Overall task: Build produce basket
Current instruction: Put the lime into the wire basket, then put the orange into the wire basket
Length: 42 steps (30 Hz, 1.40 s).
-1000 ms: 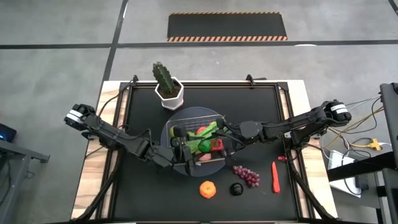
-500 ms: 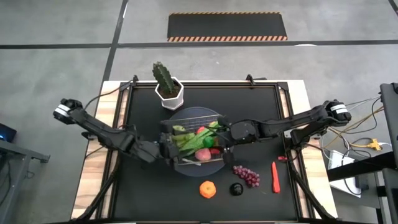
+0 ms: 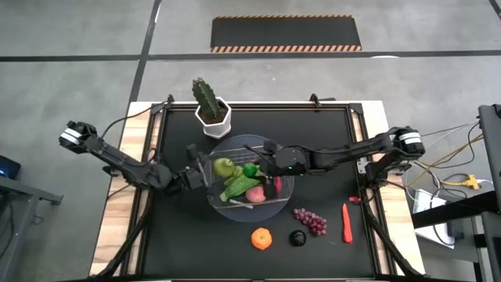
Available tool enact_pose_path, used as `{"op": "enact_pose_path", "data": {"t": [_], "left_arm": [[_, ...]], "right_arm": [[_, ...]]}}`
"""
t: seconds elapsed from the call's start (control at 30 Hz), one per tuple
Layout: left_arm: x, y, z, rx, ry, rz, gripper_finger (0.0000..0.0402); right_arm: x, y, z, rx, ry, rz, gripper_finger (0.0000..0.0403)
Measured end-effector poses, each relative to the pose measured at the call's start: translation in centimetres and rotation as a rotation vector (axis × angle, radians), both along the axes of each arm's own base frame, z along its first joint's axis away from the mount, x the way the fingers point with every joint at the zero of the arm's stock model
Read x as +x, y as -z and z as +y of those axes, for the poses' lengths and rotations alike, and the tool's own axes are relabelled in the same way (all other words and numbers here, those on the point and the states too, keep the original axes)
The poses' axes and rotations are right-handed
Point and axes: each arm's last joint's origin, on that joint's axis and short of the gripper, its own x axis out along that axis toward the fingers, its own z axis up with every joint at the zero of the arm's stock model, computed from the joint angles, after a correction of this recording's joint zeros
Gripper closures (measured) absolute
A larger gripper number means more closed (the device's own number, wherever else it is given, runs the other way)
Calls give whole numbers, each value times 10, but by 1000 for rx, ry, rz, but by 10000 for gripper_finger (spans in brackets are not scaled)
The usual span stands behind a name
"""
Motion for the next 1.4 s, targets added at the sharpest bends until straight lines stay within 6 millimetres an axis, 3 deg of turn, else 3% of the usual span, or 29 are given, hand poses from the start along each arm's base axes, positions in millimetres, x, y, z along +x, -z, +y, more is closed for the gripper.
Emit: {"op": "enact_pose_path", "data": {"t": [0.27, 0.6, 0.87, 1.1, 1.23, 1.4], "left_arm": [[-8, -1, 4, -15, 0, -29, 100], [-10, -3, 4, 1, -1, -32, 100], [-10, -3, 4, 4, -1, -30, 100], [-10, -3, 4, 3, -1, -30, 100], [-10, -4, 4, -5, 0, -44, 100], [-10, -8, 4, -20, 19, -81, 100]], "right_arm": [[37, 2, -9, -57, 121, 104, 206], [52, 3, -11, -97, 199, 211, 145], [49, -6, -13, -104, 216, 199, 136], [27, -31, -8, -97, 202, 224, 138], [11, -47, 4, -46, 146, 237, 138], [-4, -58, 28, 62, -43, 270, 140]]}}
